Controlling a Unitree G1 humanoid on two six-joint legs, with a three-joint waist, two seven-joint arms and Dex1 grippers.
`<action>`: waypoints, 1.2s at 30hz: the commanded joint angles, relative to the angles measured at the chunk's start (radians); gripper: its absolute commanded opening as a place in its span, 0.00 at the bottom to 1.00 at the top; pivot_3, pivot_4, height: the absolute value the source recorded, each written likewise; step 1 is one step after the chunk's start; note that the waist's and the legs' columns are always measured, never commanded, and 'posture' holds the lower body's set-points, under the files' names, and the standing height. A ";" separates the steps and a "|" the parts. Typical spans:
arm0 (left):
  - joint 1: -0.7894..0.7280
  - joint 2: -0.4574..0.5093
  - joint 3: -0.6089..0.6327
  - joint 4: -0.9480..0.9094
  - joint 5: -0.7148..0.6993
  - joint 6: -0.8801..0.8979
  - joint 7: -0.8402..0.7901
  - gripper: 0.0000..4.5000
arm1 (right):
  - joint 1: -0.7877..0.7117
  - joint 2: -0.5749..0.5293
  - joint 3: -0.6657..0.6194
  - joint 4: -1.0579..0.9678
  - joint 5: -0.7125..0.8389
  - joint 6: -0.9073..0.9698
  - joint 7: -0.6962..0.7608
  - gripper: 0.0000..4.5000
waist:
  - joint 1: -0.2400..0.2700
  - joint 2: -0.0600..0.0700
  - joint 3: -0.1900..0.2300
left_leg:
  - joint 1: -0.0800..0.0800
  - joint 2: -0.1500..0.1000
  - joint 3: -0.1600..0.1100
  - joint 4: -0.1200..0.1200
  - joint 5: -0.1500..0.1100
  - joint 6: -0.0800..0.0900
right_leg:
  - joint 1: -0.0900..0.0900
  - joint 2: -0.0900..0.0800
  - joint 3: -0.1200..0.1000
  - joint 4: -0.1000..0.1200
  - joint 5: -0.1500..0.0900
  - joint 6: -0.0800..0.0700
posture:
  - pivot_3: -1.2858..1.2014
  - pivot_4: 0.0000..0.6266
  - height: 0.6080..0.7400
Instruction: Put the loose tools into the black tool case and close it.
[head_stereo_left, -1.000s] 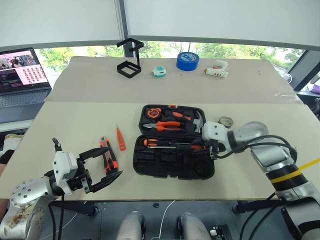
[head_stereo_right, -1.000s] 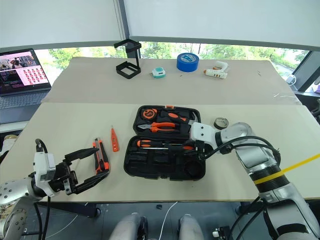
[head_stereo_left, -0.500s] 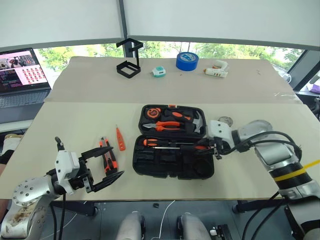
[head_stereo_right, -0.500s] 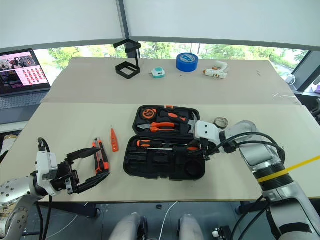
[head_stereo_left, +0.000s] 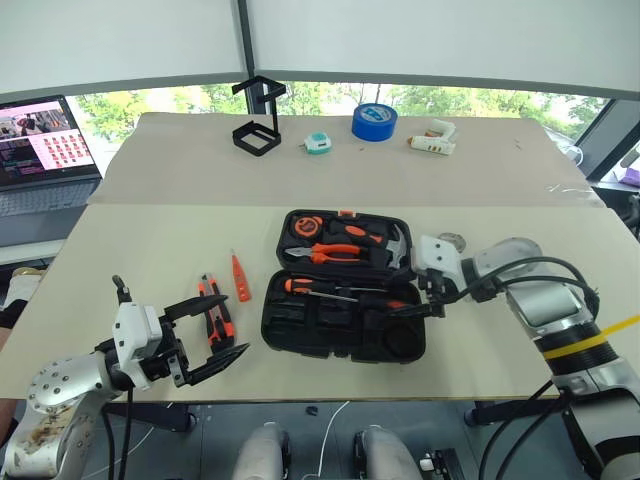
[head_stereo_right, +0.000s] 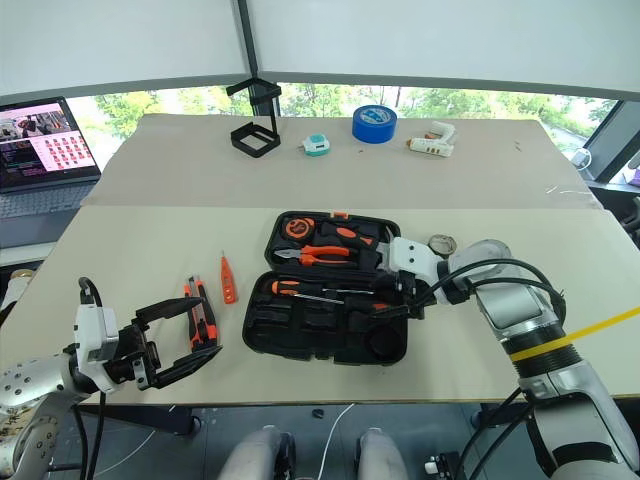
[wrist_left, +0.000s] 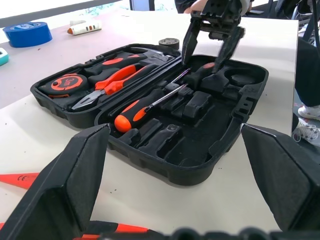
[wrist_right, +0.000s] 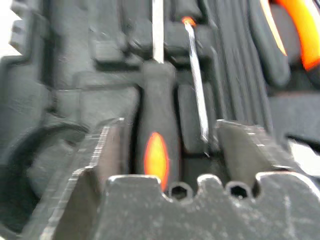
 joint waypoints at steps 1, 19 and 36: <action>0.008 -0.001 0.011 -0.021 -0.002 -0.024 -0.001 1.00 | 0.004 -0.025 -0.117 0.003 0.101 -0.059 0.057 1.00 | 0.000 0.000 0.000 | 0.000 0.000 0.000 0.000 0.000 0.000 | 0.000 0.000 0.000 0.000 0.000 0.000 | 0.52 0.24 1.00; -0.077 0.027 -0.081 0.003 0.037 0.038 0.002 1.00 | 0.052 0.198 -0.048 0.155 -0.019 -0.260 -0.110 0.01 | -0.008 0.000 0.000 | 0.001 0.000 0.000 0.000 0.000 -0.001 | 0.001 0.001 0.000 0.001 0.000 0.000 | 0.52 0.24 1.00; -0.064 0.055 -0.055 -0.084 0.018 0.133 0.060 1.00 | 0.023 0.223 0.066 0.153 -0.133 -0.217 -0.152 0.01 | -0.025 -0.001 -0.001 | 0.012 0.001 0.000 -0.002 0.000 -0.001 | 0.009 0.001 0.000 0.001 0.000 -0.002 | 0.52 0.24 1.00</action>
